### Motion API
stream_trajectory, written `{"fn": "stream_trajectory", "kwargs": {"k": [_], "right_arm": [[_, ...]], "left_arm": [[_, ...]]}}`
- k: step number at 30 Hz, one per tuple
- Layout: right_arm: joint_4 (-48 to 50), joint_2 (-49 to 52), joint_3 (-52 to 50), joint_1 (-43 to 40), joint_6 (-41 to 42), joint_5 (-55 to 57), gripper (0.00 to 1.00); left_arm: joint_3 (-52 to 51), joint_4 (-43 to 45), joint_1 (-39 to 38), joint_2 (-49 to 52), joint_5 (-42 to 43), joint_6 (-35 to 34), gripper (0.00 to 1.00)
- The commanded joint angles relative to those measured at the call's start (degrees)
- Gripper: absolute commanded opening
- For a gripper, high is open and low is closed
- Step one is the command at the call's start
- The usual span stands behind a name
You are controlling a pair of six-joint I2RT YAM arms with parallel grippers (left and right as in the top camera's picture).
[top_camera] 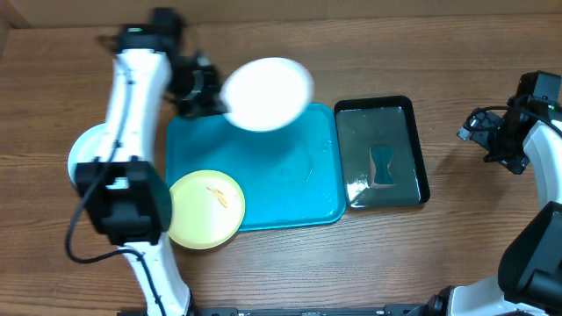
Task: Clean dirty plates on tray and stack at the side
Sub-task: 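Carry the white plate left and set it on the light-blue plate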
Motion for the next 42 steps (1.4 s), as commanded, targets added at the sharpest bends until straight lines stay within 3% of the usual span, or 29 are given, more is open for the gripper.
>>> {"fn": "stream_trajectory", "kwargs": {"k": [1, 11, 15, 18, 41, 42], "right_arm": [[0.2, 0.0, 0.7, -0.2, 0.5, 0.0, 1.0], [0.2, 0.0, 0.7, -0.2, 0.5, 0.0, 1.0], [0.2, 0.0, 0.7, -0.2, 0.5, 0.0, 1.0], [0.2, 0.0, 0.7, -0.2, 0.5, 0.0, 1.0], [0.2, 0.0, 0.7, -0.2, 0.5, 0.0, 1.0], [0.2, 0.0, 0.7, -0.2, 0.5, 0.0, 1.0]], "left_arm": [[0.0, -2.5, 8.0, 0.2, -0.7, 1.5, 0.04], [0.0, -9.1, 30.1, 0.2, -17.8, -0.5, 0.04], [0.0, -11.6, 36.9, 0.2, -29.3, -8.1, 0.04], [0.0, -10.9, 40.7, 0.2, -28.1, -8.4, 0.04], [-8.6, -1.8, 35.6, 0.2, -31.7, -11.3, 0.04], [-8.6, -1.6, 35.8, 0.2, -31.7, -11.3, 0.1]]}}
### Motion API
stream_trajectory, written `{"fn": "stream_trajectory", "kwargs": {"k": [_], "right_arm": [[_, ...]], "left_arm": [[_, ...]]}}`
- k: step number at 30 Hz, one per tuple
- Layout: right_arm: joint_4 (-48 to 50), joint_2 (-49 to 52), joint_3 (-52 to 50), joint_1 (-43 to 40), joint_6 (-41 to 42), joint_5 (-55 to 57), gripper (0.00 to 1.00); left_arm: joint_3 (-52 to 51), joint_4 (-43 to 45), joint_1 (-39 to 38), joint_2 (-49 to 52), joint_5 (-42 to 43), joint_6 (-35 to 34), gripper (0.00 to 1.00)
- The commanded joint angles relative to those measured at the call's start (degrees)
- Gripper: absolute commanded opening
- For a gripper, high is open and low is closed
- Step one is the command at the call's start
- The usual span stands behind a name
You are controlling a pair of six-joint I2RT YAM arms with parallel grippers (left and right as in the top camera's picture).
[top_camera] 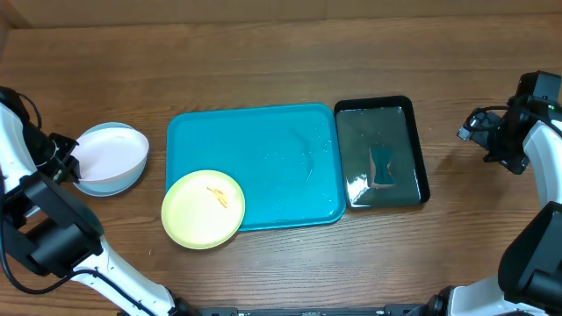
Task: Clean dirty plates on tray and stack at the side
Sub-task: 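Carry the white plate left and set it on the light-blue plate, then release the plate and grasp the yellow plate's rim with the left gripper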
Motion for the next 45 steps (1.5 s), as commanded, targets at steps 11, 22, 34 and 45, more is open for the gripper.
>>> {"fn": "stream_trajectory", "kwargs": {"k": [11, 22, 34, 45], "right_arm": [[0.2, 0.0, 0.7, -0.2, 0.5, 0.0, 1.0], [0.2, 0.0, 0.7, -0.2, 0.5, 0.0, 1.0], [0.2, 0.0, 0.7, -0.2, 0.5, 0.0, 1.0], [0.2, 0.0, 0.7, -0.2, 0.5, 0.0, 1.0]], "left_arm": [[-0.4, 1.5, -0.2, 0.2, 10.1, 6.6, 0.94], [-0.5, -8.0, -8.3, 0.2, 10.6, 10.7, 0.04], [-14.6, -9.2, -22.3, -12.1, 16.2, 18.3, 0.04], [-31.6, -2.9, -23.1, -40.7, 4.5, 8.2, 0.04]]}}
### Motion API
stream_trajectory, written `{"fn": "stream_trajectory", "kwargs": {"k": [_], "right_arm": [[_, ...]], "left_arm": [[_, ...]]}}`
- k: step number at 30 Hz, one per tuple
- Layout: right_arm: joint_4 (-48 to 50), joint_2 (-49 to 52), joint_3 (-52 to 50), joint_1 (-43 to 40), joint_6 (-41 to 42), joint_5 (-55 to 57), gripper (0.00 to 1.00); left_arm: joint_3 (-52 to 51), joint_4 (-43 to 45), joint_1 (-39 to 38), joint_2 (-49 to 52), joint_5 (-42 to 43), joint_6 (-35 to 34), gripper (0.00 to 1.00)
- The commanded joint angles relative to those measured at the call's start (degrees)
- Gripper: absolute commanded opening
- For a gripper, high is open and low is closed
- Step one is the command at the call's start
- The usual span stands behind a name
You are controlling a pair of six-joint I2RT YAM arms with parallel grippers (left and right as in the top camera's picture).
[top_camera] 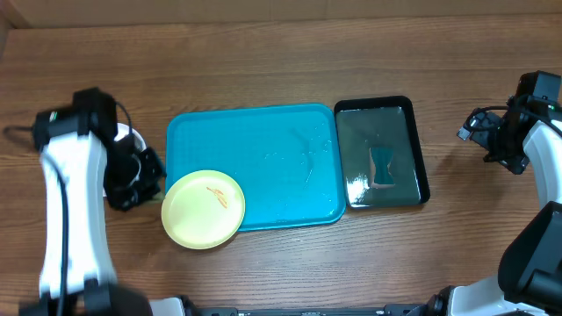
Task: Clean dirty plates on tray and stack at the side
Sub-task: 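Release the plate and grasp the yellow plate's rim with the left gripper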
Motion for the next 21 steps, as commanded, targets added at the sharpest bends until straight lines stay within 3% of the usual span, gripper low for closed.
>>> {"fn": "stream_trajectory", "kwargs": {"k": [1, 7, 10, 21], "right_arm": [[0.2, 0.0, 0.7, -0.2, 0.5, 0.0, 1.0], [0.2, 0.0, 0.7, -0.2, 0.5, 0.0, 1.0], [0.2, 0.0, 0.7, -0.2, 0.5, 0.0, 1.0], [0.2, 0.0, 0.7, -0.2, 0.5, 0.0, 1.0]], "left_arm": [[-5.5, 2.6, 0.3, -7.4, -9.7, -8.4, 0.06], [-13.8, 9.1, 0.5, -11.4, -13.9, -13.9, 0.19], [-19.4, 14.2, 0.5, -10.6, -13.9, -13.9, 0.38], [-27.7, 22.6, 0.5, -2.3, -12.5, -13.9, 0.38]]}}
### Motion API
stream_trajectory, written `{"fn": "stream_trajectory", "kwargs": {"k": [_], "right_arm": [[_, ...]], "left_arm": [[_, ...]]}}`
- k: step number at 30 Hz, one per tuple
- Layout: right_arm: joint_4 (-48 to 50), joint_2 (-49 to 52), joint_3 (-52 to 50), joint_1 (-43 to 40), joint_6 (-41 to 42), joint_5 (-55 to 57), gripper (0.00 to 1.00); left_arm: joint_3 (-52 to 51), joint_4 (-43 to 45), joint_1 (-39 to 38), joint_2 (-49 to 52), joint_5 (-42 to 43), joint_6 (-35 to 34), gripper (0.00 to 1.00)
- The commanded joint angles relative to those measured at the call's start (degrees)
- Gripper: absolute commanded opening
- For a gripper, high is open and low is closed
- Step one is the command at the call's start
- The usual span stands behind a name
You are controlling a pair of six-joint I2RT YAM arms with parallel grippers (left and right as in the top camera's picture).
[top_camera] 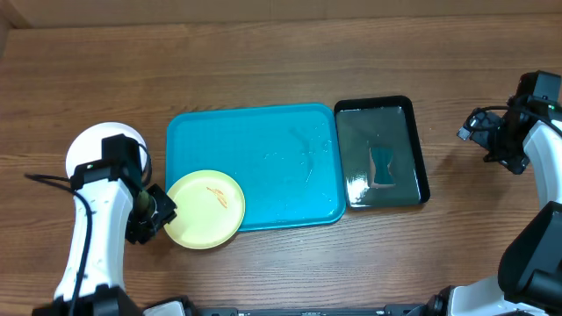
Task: Clean dirty plates on tray and stack at the side
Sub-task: 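Release the plate and grasp the yellow plate's rim with the left gripper, then drag the yellow plate onto the teal tray center with the left gripper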
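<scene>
A yellow-green plate with orange crumbs on it lies on the front left corner of the teal tray, overhanging the tray's edge. My left gripper is low at the plate's left rim; its fingers are too dark and small to show whether they are open or shut. A white plate rests on the table left of the tray, partly hidden by my left arm. My right gripper hangs far to the right, holding nothing that I can see.
A black tray holding water and a sponge stands against the teal tray's right side. My left arm runs from the front edge up past the white plate. The table's back edge meets a wall.
My left gripper has moved from beside the white plate, forward and to the right, to the left rim of the yellow-green plate. The white plate shows more fully. The right arm has not moved.
My left gripper held the white plate above the tray's back left corner. Then that plate lay on the table left of the tray with the gripper at its left edge. Later the gripper stood between the two plates, and now it is at the yellow-green plate's rim.
</scene>
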Motion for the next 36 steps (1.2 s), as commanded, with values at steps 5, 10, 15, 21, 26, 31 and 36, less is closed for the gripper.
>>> {"fn": "stream_trajectory", "kwargs": {"k": [5, 10, 15, 21, 26, 31, 36], "right_arm": [[0.2, 0.0, 0.7, -0.2, 0.4, 0.0, 1.0], [0.2, 0.0, 0.7, -0.2, 0.4, 0.0, 1.0], [0.2, 0.0, 0.7, -0.2, 0.4, 0.0, 1.0], [0.2, 0.0, 0.7, -0.2, 0.4, 0.0, 1.0], [0.2, 0.0, 0.7, -0.2, 0.4, 0.0, 1.0], [0.2, 0.0, 0.7, -0.2, 0.4, 0.0, 1.0], [0.2, 0.0, 0.7, -0.2, 0.4, 0.0, 1.0]], "left_arm": [[-2.0, 2.6, 0.5, 6.1, -0.5, -0.9, 0.34], [-2.0, 4.3, 0.5, 8.3, -0.5, -0.9, 0.29], [-2.0, 5.2, 0.5, 9.4, -0.5, -0.9, 0.28], [-3.0, 6.5, 0.5, 9.4, -0.5, -0.9, 0.26], [-5.1, 8.5, 0.4, 9.4, -0.5, -0.9, 0.16], [-4.6, 8.8, 0.4, 9.4, 2.1, 0.2, 0.04], [-0.5, 8.8, 0.3, 9.4, 11.1, 3.4, 0.04]]}}
